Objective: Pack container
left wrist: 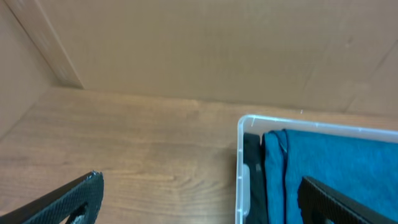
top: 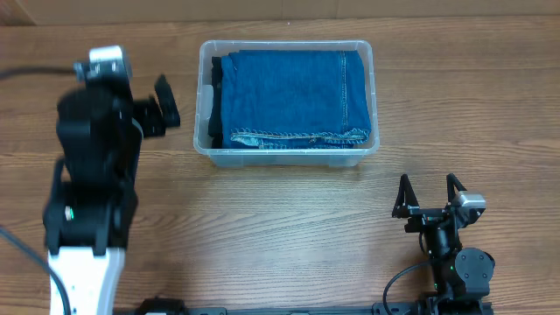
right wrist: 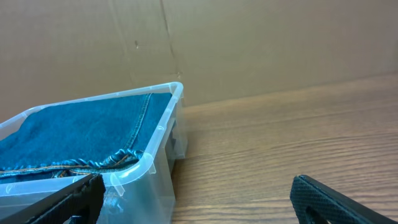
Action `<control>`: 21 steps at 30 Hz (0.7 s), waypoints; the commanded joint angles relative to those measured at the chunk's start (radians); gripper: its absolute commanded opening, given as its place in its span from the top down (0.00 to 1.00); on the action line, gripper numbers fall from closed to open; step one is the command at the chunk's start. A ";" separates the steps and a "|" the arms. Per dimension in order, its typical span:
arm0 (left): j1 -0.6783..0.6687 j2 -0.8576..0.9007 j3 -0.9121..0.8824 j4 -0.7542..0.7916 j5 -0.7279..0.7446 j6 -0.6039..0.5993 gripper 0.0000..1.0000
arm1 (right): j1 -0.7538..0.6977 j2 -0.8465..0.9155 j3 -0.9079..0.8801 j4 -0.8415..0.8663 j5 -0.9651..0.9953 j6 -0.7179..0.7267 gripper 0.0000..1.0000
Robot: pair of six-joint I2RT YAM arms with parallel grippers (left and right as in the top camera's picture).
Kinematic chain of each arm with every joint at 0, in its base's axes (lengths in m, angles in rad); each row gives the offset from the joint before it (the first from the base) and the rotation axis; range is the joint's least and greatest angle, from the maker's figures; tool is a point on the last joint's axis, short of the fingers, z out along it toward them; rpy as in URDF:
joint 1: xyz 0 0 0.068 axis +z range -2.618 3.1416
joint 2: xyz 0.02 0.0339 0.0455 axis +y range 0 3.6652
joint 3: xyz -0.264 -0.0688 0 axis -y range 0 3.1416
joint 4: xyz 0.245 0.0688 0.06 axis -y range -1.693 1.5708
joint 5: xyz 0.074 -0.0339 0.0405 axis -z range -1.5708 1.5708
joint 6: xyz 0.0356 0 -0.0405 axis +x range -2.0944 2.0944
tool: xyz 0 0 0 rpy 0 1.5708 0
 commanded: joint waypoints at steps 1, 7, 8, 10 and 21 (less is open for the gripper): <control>-0.007 -0.201 -0.216 0.108 0.016 0.023 0.00 | -0.007 -0.008 -0.010 0.007 0.006 0.000 0.00; -0.006 -0.477 -0.576 0.358 0.013 0.041 0.00 | -0.007 -0.008 -0.010 0.007 0.006 0.000 0.00; -0.005 -0.534 -0.651 0.412 0.013 0.041 0.00 | -0.007 -0.008 -0.010 0.007 0.006 0.000 0.00; -0.002 -0.612 -0.738 0.451 0.013 0.041 0.00 | -0.007 -0.008 -0.010 0.007 0.006 0.000 0.00; 0.061 -1.024 -0.995 0.476 0.019 0.037 0.00 | -0.007 -0.008 -0.010 0.007 0.006 0.000 0.00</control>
